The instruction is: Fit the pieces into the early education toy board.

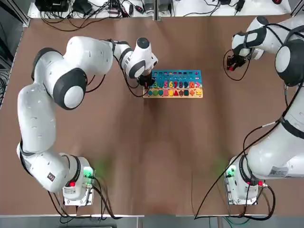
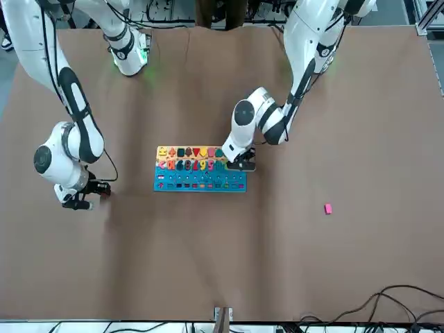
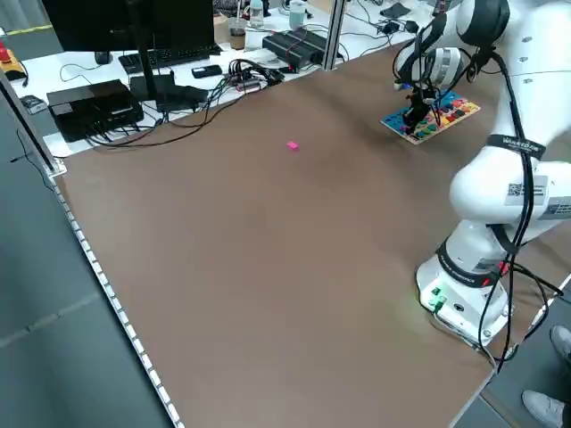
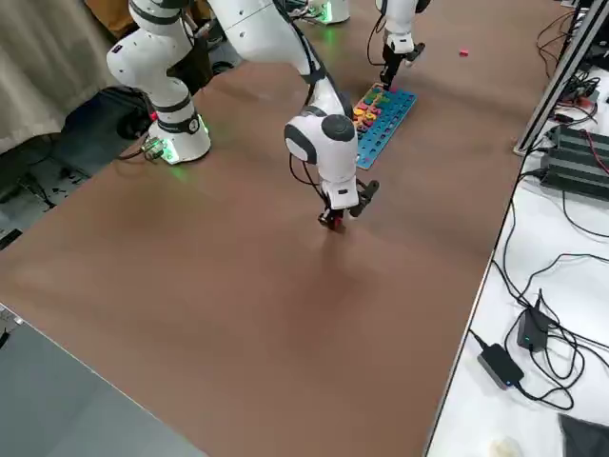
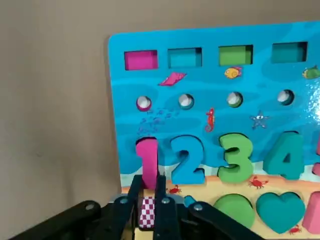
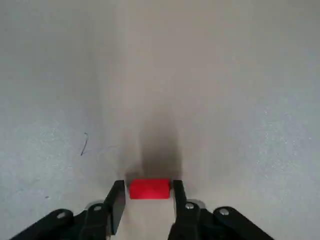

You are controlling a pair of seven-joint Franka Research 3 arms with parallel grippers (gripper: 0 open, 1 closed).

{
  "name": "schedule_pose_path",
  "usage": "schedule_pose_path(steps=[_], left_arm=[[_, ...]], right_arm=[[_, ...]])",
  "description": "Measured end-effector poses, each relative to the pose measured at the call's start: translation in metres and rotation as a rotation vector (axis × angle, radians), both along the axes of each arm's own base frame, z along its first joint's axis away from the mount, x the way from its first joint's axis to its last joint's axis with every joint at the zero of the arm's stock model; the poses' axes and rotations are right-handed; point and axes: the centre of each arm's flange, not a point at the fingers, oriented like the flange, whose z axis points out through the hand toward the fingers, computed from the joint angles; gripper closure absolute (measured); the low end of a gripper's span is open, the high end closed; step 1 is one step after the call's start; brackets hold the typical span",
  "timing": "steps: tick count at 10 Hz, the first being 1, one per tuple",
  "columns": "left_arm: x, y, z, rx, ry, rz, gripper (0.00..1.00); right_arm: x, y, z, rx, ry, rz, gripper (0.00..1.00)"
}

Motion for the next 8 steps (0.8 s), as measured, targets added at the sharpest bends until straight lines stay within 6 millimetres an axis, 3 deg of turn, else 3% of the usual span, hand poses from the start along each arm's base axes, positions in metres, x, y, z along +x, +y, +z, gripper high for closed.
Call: schedule_pose_path(steps=[8], left_arm=[[0.0000,0.0002,-0.0002,-0.001,0.002,0.006,0.87]], right_arm=[[-0.0002,-0.0001,0.0000,0.000,0.000,0.006,0.64]])
